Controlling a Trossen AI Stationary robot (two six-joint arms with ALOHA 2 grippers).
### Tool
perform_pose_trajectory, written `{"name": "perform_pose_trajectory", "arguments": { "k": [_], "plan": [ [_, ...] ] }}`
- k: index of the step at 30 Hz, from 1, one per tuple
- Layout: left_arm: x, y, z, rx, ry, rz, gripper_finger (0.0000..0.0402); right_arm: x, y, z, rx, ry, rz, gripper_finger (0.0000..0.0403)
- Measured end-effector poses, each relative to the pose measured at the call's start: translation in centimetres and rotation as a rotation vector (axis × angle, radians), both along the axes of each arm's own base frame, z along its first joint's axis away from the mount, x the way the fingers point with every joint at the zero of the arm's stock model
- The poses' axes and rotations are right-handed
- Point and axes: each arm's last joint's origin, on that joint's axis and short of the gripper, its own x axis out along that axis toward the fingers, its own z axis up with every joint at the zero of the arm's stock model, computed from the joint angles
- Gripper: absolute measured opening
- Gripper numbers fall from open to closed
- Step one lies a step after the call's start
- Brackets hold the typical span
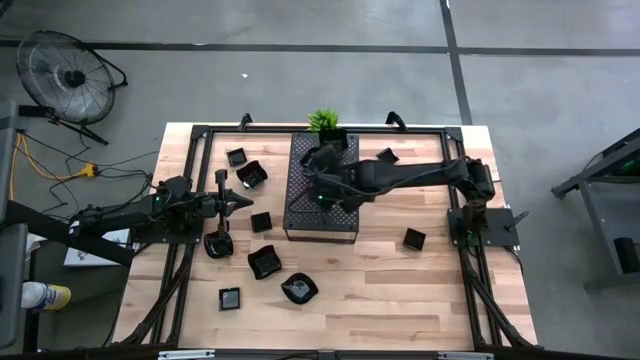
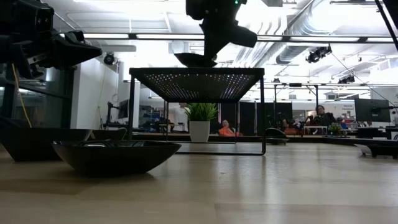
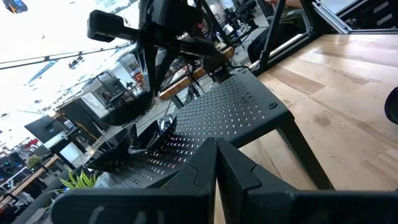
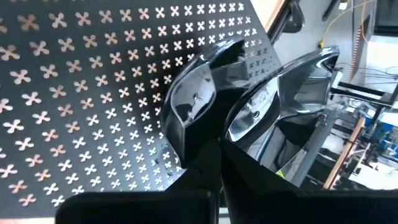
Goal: Pick & Place Mini shaped plates
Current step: Stack the leaf shaped plate on top of the leaf shaped plate on the shelf
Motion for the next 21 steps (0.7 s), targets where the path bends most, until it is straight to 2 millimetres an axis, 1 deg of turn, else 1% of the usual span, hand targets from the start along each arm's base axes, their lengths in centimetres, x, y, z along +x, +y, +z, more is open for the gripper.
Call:
{"name": "perform_pose_trajectory", "arguments": {
  "k": [8,13,21],
  "plan": [
    [0.0,0.0,0.0,0.0,0.0,0.0,0.0001,1.0,0.0,-1.3,0.034,-0.006,0.014,0.0],
    [0.0,0.0,0.0,0.0,0.0,0.0,0.0001,1.0,-0.1,-1.6,0.053,-0.005,-0.021,0.0],
    [0.0,0.0,0.0,0.0,0.0,0.0,0.0001,0.8,-0.3,-1.9,0.08,0.031,-0.025,0.0]
  ]
}}
